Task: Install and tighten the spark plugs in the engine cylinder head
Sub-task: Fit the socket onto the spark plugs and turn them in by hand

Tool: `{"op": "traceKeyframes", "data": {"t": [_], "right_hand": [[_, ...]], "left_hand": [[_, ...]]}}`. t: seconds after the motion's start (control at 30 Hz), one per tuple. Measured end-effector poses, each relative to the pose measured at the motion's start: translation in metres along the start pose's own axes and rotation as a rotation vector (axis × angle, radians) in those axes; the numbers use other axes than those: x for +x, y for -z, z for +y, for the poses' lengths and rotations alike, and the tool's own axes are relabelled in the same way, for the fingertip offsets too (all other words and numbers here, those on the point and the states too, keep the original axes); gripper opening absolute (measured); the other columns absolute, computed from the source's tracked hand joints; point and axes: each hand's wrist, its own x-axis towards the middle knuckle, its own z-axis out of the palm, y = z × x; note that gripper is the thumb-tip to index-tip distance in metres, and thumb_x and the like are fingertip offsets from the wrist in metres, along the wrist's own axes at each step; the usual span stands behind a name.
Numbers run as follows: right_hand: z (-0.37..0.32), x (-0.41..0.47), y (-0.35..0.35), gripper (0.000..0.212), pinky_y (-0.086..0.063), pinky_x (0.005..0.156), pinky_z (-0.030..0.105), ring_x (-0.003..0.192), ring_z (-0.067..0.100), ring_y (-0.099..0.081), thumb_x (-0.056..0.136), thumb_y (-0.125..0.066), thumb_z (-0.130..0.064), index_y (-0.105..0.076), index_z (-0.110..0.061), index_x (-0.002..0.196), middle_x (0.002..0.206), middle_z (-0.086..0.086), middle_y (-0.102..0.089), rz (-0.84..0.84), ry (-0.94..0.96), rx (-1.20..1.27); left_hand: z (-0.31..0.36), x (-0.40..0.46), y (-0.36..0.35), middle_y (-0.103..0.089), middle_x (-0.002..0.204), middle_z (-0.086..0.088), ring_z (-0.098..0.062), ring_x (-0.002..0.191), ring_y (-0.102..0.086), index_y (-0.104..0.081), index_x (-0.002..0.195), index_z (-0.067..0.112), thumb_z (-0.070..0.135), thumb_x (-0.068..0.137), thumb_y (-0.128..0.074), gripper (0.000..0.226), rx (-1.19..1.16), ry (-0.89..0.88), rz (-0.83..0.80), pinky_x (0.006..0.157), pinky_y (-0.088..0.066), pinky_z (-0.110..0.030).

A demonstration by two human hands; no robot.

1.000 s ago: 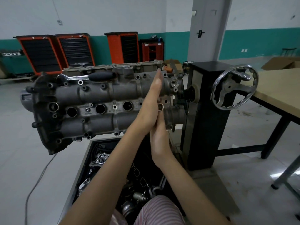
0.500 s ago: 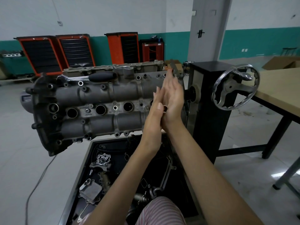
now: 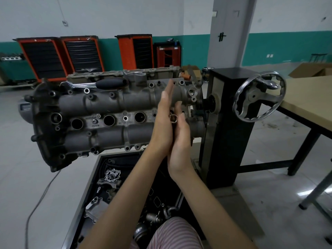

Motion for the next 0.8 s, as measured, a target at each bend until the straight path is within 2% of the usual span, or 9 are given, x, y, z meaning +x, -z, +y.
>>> {"op": "traceKeyframes", "data": {"t": [0.1,0.23,0.33,0.4,0.5,0.57,0.63,0.7,0.8], "right_hand": [[-0.002,0.007,0.003,0.041,-0.027,0.097,0.003,0.123,-0.006,-0.032,0.102,-0.026,-0.026,-0.029,-0.013,0.141,0.142,-0.005,-0.036,0.021,0.037,-0.136],[-0.020,0.032,0.008,0.055,-0.013,0.114,0.025,0.137,0.002,-0.018,0.099,-0.013,-0.041,-0.019,-0.012,0.146,0.153,-0.003,-0.019,-0.033,-0.074,0.135],[-0.028,0.058,0.012,0.058,-0.014,0.112,0.025,0.138,0.008,-0.019,0.098,-0.014,-0.043,-0.020,-0.009,0.144,0.152,0.002,-0.020,0.002,-0.066,0.215],[-0.032,0.069,0.012,0.059,-0.014,0.113,0.027,0.138,0.012,-0.021,0.098,-0.013,-0.043,-0.023,-0.006,0.143,0.152,0.006,-0.022,0.002,-0.055,0.198],[-0.029,0.063,0.010,0.061,-0.013,0.113,0.026,0.137,0.007,-0.020,0.098,-0.009,-0.046,-0.026,-0.009,0.143,0.151,0.002,-0.023,-0.047,-0.048,0.056],[-0.020,0.045,0.006,0.061,-0.017,0.109,0.022,0.134,0.000,-0.021,0.097,-0.012,-0.049,-0.027,-0.012,0.143,0.151,-0.002,-0.023,-0.080,-0.077,0.043],[-0.012,0.026,0.003,0.064,-0.019,0.111,0.022,0.135,0.000,-0.021,0.094,-0.021,-0.053,-0.024,-0.015,0.145,0.152,-0.006,-0.022,-0.087,-0.084,0.135],[-0.006,0.015,0.004,0.071,-0.017,0.115,0.029,0.137,0.002,-0.020,0.086,-0.026,-0.054,-0.021,-0.016,0.146,0.152,-0.007,-0.022,-0.091,-0.078,0.221],[-0.007,0.014,0.010,0.071,-0.019,0.115,0.033,0.135,0.004,-0.026,0.085,-0.021,-0.054,-0.025,-0.015,0.145,0.149,-0.004,-0.029,-0.109,-0.074,0.160]], "left_hand": [[-0.014,-0.018,0.000,-0.026,0.151,0.005,0.001,0.135,-0.026,-0.028,0.144,0.015,0.025,0.102,-0.019,0.044,-0.045,0.009,0.011,0.111,-0.022,-0.017],[-0.030,-0.036,-0.002,-0.030,0.150,0.006,0.000,0.135,-0.029,-0.029,0.142,0.022,0.034,0.093,-0.029,0.050,-0.067,0.001,0.040,0.112,-0.025,-0.022],[-0.041,-0.046,-0.005,-0.028,0.148,0.015,0.003,0.135,-0.026,-0.025,0.139,0.030,0.034,0.094,-0.032,0.045,-0.072,-0.033,0.059,0.107,-0.026,-0.016],[-0.047,-0.052,-0.009,-0.024,0.144,0.029,0.008,0.135,-0.019,-0.021,0.139,0.036,0.043,0.094,-0.032,0.047,-0.001,-0.051,0.048,0.106,-0.022,-0.011],[-0.044,-0.050,-0.014,-0.019,0.137,0.041,0.009,0.137,-0.011,-0.017,0.136,0.046,0.052,0.090,-0.022,0.046,0.090,-0.026,0.072,0.117,-0.009,-0.030],[-0.039,-0.039,-0.010,-0.025,0.137,0.036,0.013,0.133,-0.019,-0.018,0.142,0.034,0.043,0.095,-0.019,0.048,-0.010,-0.024,0.074,0.114,-0.018,-0.022],[-0.031,-0.024,0.000,-0.028,0.146,0.020,0.009,0.133,-0.025,-0.021,0.146,0.019,0.036,0.095,-0.018,0.053,-0.044,-0.024,0.040,0.108,-0.025,-0.013],[-0.020,-0.010,0.006,-0.026,0.151,0.008,0.004,0.136,-0.024,-0.026,0.145,0.020,0.038,0.097,-0.018,0.051,0.031,-0.003,-0.038,0.108,-0.023,-0.012],[-0.008,0.002,0.003,-0.026,0.148,0.014,0.008,0.134,-0.023,-0.026,0.144,0.023,0.029,0.103,-0.019,0.043,0.061,-0.014,-0.080,0.105,-0.022,-0.006]]}}
